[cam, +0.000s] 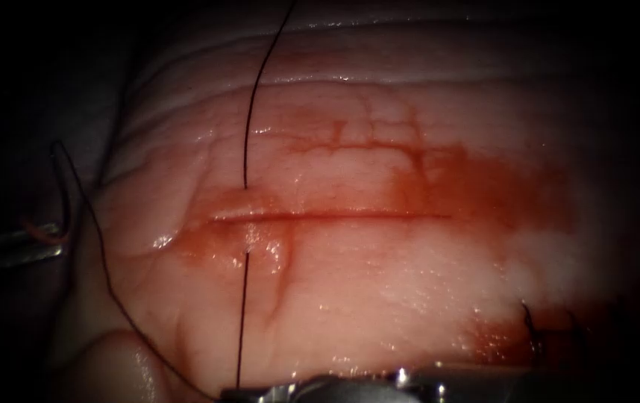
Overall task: Wound Closure
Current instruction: Use the right tool to pull the length of suture through the wound until only a short tail sticks out.
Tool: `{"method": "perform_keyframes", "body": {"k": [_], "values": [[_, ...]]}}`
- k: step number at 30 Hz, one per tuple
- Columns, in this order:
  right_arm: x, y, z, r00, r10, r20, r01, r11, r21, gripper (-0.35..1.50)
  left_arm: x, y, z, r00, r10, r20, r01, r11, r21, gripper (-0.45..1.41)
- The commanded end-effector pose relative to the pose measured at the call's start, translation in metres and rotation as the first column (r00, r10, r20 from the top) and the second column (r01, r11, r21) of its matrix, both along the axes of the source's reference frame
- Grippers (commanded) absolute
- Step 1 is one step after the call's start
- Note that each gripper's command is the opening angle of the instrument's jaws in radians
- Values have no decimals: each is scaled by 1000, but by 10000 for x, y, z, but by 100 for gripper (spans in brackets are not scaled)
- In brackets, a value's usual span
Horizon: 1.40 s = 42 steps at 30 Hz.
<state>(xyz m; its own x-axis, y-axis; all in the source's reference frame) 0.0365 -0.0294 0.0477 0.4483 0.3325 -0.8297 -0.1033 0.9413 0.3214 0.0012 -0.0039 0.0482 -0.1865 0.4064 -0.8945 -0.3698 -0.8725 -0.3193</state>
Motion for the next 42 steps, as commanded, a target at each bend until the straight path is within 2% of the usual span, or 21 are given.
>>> {"method": "perform_keyframes", "body": {"k": [1,4,5,6,7,8,9,13,16,18,21,24,28,29,30,31,32,33,36,40,42], "values": [[15,-14,-2,999,-26,-30,26,999,26,-35,-5,-3,5,1000,1,1,-1,1000,1,-45],[15,-4,7,998,-6,-55,7,1000,27,-35,-5,-3,5,1000,1,1,-1,1000,1,-45],[14,1,11,998,-7,-63,8,1000,5,-1,-5,-3,5,1000,2,1,-2,1000,1,-45],[11,10,17,997,-7,-72,6,1000,-21,41,-4,-3,5,1000,2,2,-2,1000,1,-45],[7,23,27,997,-5,-82,1,999,-50,91,-1,-1,5,1000,5,4,-5,1000,3,-45],[4,31,31,996,-4,-88,-1,998,-57,99,1,1,4,1000,5,3,-5,1000,5,-45],[4,31,31,996,-4,-88,-1,998,-57,99,1,1,4,1000,5,3,-5,1000,5,-45],[-9,62,48,995,17,-95,-29,991,-128,116,16,8,5,997,-15,-81,12,1000,-28,-45],[-18,87,61,993,45,-109,-65,982,-179,120,32,15,7,989,-35,-143,25,997,-68,-45],[-19,92,64,993,50,-107,-69,981,-183,116,34,16,7,988,-38,-149,27,997,-73,-45],[-16,109,87,993,60,-97,-79,976,-201,106,34,16,10,986,-44,-159,33,997,-75,-45],[-11,113,96,994,65,-93,-83,975,-205,108,30,14,11,986,-48,-162,36,996,-77,-45],[8,122,126,994,82,-78,-98,970,-221,108,19,10,16,988,-40,-150,28,996,-84,-45],[11,123,130,993,86,-78,-102,969,-224,91,19,9,16,988,-36,-149,24,996,-83,-45],[11,123,130,993,86,-78,-102,969,-224,91,19,9,16,988,-36,-149,24,996,-83,-45],[10,125,134,995,77,-71,-91,971,-223,5,19,9,16,989,-33,-144,21,996,-84,-45],[10,125,134,995,77,-71,-91,971,-223,5,19,9,16,989,-33,-144,21,996,-84,-45],[8,125,135,995,70,-65,-83,972,-221,-35,19,9,16,989,-29,-143,18,996,-83,-45],[-3,119,129,1000,25,-12,-27,978,-205,-35,18,8,16,990,-25,-141,13,997,-83,-45],[-10,100,111,1000,1,1,-1,979,-206,-35,12,6,18,990,-12,-137,0,996,-89,-45],[-9,62,72,1000,-19,-21,15,981,-192,-35,-1,1,22,991,9,-136,-20,996,-83,-45]]}}
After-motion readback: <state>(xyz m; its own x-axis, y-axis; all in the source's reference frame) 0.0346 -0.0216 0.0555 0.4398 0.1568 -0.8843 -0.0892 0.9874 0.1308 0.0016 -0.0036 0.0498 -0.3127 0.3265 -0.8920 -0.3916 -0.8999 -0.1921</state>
